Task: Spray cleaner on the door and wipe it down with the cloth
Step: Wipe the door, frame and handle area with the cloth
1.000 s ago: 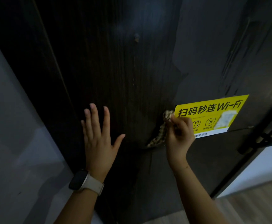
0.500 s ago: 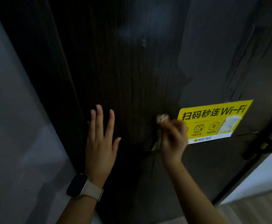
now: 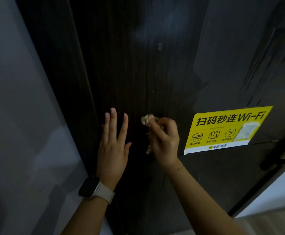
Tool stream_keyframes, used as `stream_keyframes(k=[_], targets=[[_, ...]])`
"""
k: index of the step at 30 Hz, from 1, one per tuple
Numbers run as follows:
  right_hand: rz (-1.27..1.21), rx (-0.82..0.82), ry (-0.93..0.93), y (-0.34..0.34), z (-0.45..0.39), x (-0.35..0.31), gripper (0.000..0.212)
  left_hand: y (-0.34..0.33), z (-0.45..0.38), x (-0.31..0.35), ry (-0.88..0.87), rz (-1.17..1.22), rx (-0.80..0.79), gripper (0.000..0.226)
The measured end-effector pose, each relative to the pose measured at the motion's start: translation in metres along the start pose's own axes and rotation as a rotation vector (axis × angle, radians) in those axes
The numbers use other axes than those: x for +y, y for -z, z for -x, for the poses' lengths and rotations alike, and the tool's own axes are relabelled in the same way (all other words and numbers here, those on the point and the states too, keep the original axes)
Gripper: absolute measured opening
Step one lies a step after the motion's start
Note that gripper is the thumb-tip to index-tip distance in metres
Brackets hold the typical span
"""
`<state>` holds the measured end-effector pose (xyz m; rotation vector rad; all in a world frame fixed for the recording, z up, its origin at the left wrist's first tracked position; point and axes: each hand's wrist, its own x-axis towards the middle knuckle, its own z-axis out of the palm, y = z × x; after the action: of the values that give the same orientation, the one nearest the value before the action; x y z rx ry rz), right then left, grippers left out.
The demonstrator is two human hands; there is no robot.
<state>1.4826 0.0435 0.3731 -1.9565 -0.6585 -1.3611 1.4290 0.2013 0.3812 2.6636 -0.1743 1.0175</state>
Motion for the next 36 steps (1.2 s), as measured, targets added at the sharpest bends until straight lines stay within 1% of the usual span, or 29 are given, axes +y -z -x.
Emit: stream_keyframes(k=[1,3,5,6,8,10,13,15,18,20,24,26,28,30,32,36], targets=[[0.005,-0.063,0.028,-0.002,0.015,0.001,0.035,0.001,0.0,0.0,-0.002,0.013,-0.007,0.096],[0.0,-0.238,0.059,-0.001,0.048,0.002,0.039,0.004,0.001,-0.001,-0.006,0.028,-0.027,0.094],[-0.008,-0.357,0.008,0.005,0.066,-0.001,0.04,0.008,0.001,0.001,-0.007,0.028,-0.048,0.092],[-0.022,-0.364,-0.056,0.01,0.068,-0.003,0.04,0.011,0.001,0.003,-0.007,0.035,-0.058,0.091],[-0.077,-0.276,-0.226,0.03,0.062,-0.008,0.036,0.016,0.003,0.007,0.011,0.083,-0.059,0.086],[-0.095,-0.163,-0.315,0.058,0.053,-0.008,0.032,0.019,0.006,0.015,0.034,0.142,-0.041,0.082],[-0.036,-0.076,-0.321,0.101,0.038,0.001,0.029,0.016,0.01,0.036,0.045,0.197,-0.013,0.078],[0.019,0.002,-0.359,0.123,0.026,0.011,0.029,0.011,0.009,0.056,0.039,0.221,0.003,0.077],[0.023,0.099,-0.414,0.136,0.008,0.029,0.029,0.005,0.003,0.084,0.019,0.212,0.015,0.08],[-0.004,0.096,-0.407,0.129,-0.007,0.038,0.029,0.002,-0.005,0.101,0.034,0.186,0.021,0.085],[-0.078,0.007,-0.274,0.102,-0.029,0.059,0.028,-0.012,-0.024,0.127,0.07,0.187,0.075,0.097],[-0.102,0.002,-0.223,0.1,-0.032,0.078,0.027,-0.023,-0.033,0.139,0.085,0.161,0.105,0.099],[-0.114,0.055,-0.197,0.112,-0.034,0.103,0.025,-0.033,-0.042,0.151,0.097,0.139,0.135,0.1],[-0.104,0.134,-0.222,0.131,-0.036,0.133,0.023,-0.046,-0.05,0.164,0.094,0.138,0.163,0.1],[-0.086,0.223,-0.27,0.156,-0.04,0.168,0.02,-0.058,-0.059,0.175,0.098,0.145,0.182,0.1],[-0.048,0.429,-0.419,0.195,-0.044,0.224,0.01,-0.069,-0.069,0.184,0.178,0.135,0.195,0.107]])
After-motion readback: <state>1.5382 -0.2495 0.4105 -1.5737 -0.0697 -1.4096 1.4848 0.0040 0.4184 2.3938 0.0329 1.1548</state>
